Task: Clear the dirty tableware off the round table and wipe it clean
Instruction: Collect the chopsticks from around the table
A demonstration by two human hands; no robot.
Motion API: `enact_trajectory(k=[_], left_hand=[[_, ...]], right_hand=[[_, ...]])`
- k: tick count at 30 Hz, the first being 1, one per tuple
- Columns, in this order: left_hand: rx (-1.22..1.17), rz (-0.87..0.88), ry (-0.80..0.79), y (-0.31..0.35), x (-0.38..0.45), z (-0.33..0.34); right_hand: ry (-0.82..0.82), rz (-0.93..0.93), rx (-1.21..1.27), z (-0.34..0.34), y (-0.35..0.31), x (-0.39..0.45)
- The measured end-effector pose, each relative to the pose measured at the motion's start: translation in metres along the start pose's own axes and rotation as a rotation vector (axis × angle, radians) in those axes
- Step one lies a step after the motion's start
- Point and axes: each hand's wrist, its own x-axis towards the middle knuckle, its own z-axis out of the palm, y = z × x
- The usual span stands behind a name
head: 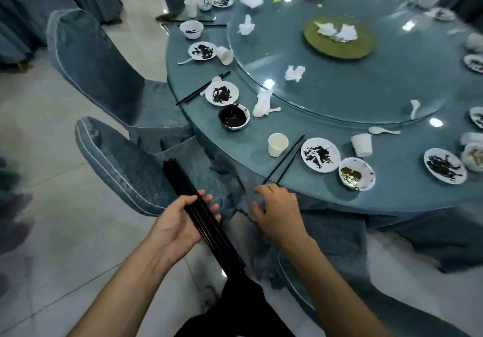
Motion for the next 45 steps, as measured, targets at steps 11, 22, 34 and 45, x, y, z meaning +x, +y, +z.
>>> enact_trajectory(k=[11, 22, 34, 45], left_hand=[[0.184, -0.116, -0.034, 0.053, 0.071, 0.025], [0.194, -0.149, -0.029, 0.090, 0.125, 0.049], [0.291, -0.184, -0.065, 0.114, 0.157, 0.071], [0.277, -0.212, -0.069, 0.118, 0.174, 0.088]], right_hand=[[-0.083, 0.456, 0.008, 0.045, 0.062, 0.080], [-0.085, 0.869, 0.081, 0.055, 0.091, 0.165], [-0.046, 1.082, 0.264, 0.058, 0.092, 0.189], [0.131, 0.921, 0.289, 0.012, 0.088, 0.174]])
